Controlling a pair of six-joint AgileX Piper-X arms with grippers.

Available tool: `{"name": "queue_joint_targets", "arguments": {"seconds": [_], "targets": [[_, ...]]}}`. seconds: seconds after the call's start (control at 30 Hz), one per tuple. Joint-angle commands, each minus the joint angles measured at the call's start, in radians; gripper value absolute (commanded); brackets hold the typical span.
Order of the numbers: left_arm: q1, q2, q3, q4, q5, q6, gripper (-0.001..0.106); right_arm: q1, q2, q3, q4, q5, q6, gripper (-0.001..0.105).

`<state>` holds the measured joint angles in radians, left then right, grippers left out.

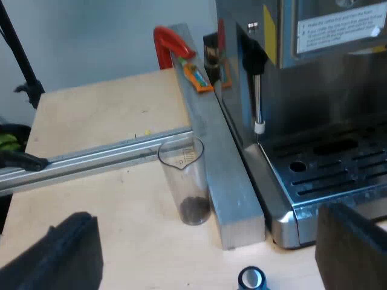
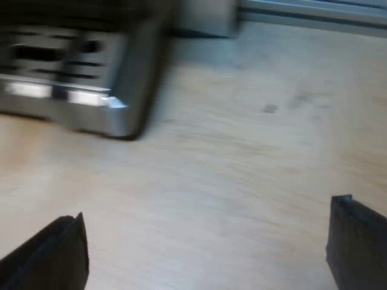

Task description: Pour the beans into the coffee machine

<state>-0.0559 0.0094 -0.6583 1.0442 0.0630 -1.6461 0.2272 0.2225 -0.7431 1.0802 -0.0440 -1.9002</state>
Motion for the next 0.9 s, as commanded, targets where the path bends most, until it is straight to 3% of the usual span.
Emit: {"name": "queue_joint_targets", "arguments": {"seconds": [0.03, 0.37, 0.9], "targets": [[-0.002, 0.011, -0.007, -0.010, 0.001, -0.014, 0.074, 0.060, 0.044, -0.048, -0.005, -0.063, -0.022, 0.081], [-0.002, 0.015, -0.007, -0.010, 0.001, -0.014, 0.074, 0.283, 0.202, -0.074, -0.141, -0.227, -0.075, 0.081], [-0.002, 0.015, -0.007, -0.010, 0.001, -0.012, 0.074, 0.647, 0.503, -0.053, -0.503, -0.145, -0.070, 0.081]]}}
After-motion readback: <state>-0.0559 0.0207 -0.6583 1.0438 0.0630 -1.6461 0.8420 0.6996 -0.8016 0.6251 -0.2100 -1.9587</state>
